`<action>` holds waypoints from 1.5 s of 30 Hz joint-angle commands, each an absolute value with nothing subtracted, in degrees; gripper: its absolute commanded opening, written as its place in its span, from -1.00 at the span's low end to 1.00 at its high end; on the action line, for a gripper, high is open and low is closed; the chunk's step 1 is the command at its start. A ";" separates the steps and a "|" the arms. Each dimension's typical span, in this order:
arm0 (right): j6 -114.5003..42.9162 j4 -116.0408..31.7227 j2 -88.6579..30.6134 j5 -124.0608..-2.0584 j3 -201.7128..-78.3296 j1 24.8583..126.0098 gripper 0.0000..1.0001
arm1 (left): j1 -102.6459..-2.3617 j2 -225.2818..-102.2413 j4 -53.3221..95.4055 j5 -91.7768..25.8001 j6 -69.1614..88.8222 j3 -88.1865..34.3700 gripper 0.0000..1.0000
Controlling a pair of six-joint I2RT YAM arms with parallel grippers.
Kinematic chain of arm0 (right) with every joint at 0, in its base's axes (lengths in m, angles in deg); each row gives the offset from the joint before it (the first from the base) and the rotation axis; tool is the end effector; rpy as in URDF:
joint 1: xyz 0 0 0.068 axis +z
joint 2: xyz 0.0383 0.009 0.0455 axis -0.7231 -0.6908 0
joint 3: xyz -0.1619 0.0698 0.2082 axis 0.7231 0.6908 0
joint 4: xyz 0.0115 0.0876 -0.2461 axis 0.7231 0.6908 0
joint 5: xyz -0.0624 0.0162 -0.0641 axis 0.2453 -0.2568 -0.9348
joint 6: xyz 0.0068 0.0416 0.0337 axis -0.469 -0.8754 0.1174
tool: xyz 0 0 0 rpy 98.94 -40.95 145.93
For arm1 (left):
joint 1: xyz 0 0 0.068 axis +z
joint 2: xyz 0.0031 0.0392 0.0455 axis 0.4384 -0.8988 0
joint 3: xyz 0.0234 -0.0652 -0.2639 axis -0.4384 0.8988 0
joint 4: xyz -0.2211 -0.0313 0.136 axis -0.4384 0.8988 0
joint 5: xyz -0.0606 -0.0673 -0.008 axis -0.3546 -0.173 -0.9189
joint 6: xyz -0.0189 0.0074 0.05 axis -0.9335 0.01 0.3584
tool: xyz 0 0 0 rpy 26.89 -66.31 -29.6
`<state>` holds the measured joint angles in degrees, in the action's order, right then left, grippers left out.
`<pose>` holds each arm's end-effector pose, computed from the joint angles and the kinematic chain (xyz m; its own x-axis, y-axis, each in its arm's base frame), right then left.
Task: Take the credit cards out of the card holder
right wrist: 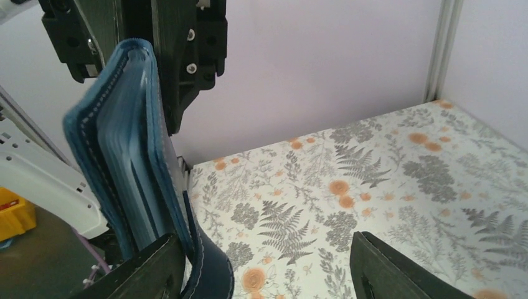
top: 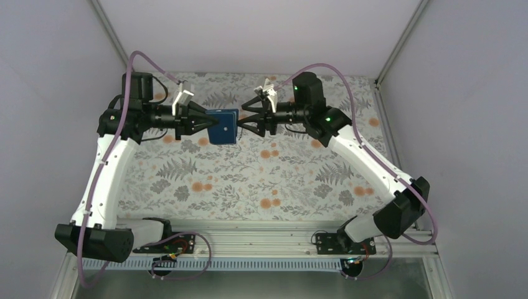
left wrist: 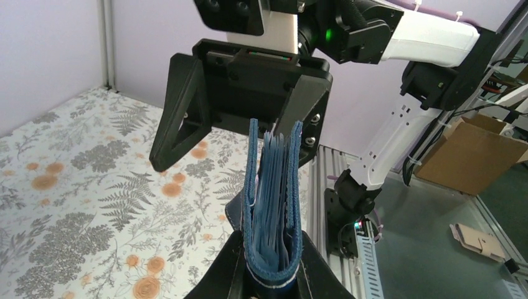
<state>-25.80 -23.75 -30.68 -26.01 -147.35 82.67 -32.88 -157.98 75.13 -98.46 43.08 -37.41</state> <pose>0.2472 0.2131 0.4043 -0.2058 -0.2004 -0.9579 -0.9706 0.1669 0.1736 0.2128 -0.0602 0.4219 -0.2937 0.1396 -0.9456 0.9505 0.1476 -0.2734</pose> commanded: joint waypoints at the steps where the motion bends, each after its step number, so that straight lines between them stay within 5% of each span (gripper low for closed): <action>1: -23.30 -22.76 -31.72 -20.74 -147.93 83.96 0.39 | -32.77 -157.19 74.71 -101.17 44.77 -38.77 -0.95; 8: -19.59 -22.70 -30.98 -15.26 -147.49 86.33 0.49 | -32.77 -157.35 73.35 -100.50 43.39 -37.91 -0.95; 14: -20.90 -24.80 -33.89 -15.81 -150.73 89.16 0.18 | -32.77 -157.17 72.98 -99.92 43.03 -37.71 -0.95; 16: -20.39 -25.31 -33.78 -14.13 -150.59 89.52 0.00 | -32.77 -156.99 72.98 -99.87 43.03 -37.63 -0.95; 21: -20.31 -25.76 -32.99 -13.04 -149.34 89.64 -0.89 | -32.77 -156.91 71.79 -99.08 41.89 -37.32 -0.95; 24: -22.22 -28.00 -31.35 -15.61 -147.42 89.57 -0.92 | -32.69 -156.85 69.93 -97.10 40.04 -36.61 -0.94; 25: -23.31 -28.66 -31.03 -16.88 -146.95 89.55 -0.92 | -32.62 -156.83 69.01 -95.98 38.97 -36.26 -0.84; 29: -28.11 -29.03 -31.18 -23.93 -147.29 89.55 -0.92 | -31.82 -156.90 63.06 -85.04 31.94 -34.14 0.56; 31: -31.51 -28.01 -32.36 -28.57 -149.10 89.63 -0.92 | -31.37 -157.15 61.56 -79.69 30.39 -33.41 0.96; 39: -47.78 -21.87 -37.13 -51.51 -155.01 89.99 -0.92 | -30.71 -156.48 60.55 -79.66 29.24 -32.38 1.00; 45: -50.64 -23.15 -38.59 -52.83 -156.09 91.73 -0.92 | -30.71 -156.63 59.12 -77.46 28.19 -30.39 1.00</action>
